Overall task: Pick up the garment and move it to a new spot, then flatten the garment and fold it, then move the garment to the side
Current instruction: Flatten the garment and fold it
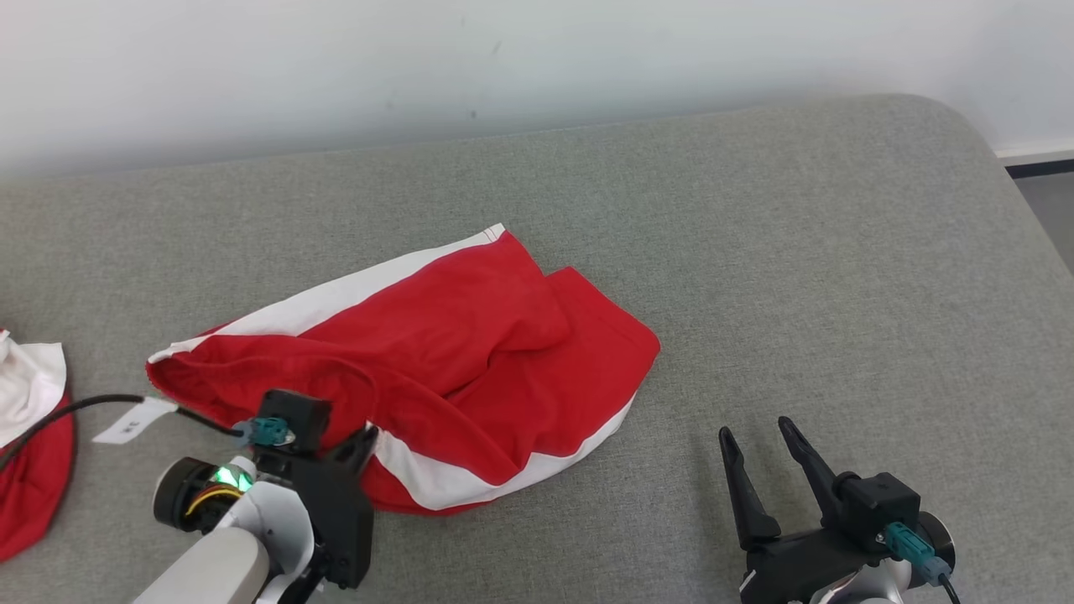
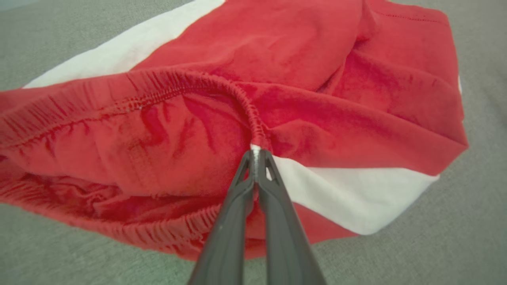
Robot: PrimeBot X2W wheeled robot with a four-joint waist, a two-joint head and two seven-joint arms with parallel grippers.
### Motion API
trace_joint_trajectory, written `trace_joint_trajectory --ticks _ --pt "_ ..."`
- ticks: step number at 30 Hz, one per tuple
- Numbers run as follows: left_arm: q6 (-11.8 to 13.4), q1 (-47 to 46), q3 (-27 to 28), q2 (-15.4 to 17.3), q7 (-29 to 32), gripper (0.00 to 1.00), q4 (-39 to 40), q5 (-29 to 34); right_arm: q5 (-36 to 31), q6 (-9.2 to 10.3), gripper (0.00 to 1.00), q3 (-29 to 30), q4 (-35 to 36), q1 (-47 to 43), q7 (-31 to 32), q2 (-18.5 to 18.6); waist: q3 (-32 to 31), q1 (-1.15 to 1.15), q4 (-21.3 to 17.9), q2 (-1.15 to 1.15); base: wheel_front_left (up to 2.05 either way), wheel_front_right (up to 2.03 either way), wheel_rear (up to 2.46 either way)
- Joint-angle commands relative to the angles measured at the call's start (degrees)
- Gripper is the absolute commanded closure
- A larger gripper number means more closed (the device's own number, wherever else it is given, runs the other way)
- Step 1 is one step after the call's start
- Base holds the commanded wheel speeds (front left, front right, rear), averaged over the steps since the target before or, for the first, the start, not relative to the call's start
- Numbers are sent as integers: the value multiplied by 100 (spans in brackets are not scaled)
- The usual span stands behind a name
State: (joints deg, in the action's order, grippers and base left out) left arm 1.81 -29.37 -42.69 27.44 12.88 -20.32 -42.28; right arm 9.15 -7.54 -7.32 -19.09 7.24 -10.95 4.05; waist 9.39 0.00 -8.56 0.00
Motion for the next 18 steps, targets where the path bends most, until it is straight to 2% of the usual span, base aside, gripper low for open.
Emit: trace_joint_trajectory --ticks 1,8,9,11,15,18 --pt "41 88 38 31 -102 100 2 26 2 11 0 22 5 25 -27 -11 -23 0 28 0 0 0 0" --pt "593 806 591 261 -721 100 495 -292 -84 11 0 49 151 82 19 127 -91 0 204 0 0 0 0" --pt "761 1069 755 325 -879 100 687 -409 -96 11 0 49 213 97 73 191 -102 0 298 0 0 0 0" --pt "928 1315 907 353 -1030 100 849 -516 -76 11 0 41 259 111 136 263 -97 0 407 0 0 0 0" --pt "1085 1684 1020 316 -1243 100 1119 -612 23 11 0 59 271 293 411 359 -75 0 609 0 0 0 0" --pt "1096 1789 1022 245 -1350 100 1216 -654 233 11 0 -90 138 463 954 431 -59 0 732 0 0 0 0"
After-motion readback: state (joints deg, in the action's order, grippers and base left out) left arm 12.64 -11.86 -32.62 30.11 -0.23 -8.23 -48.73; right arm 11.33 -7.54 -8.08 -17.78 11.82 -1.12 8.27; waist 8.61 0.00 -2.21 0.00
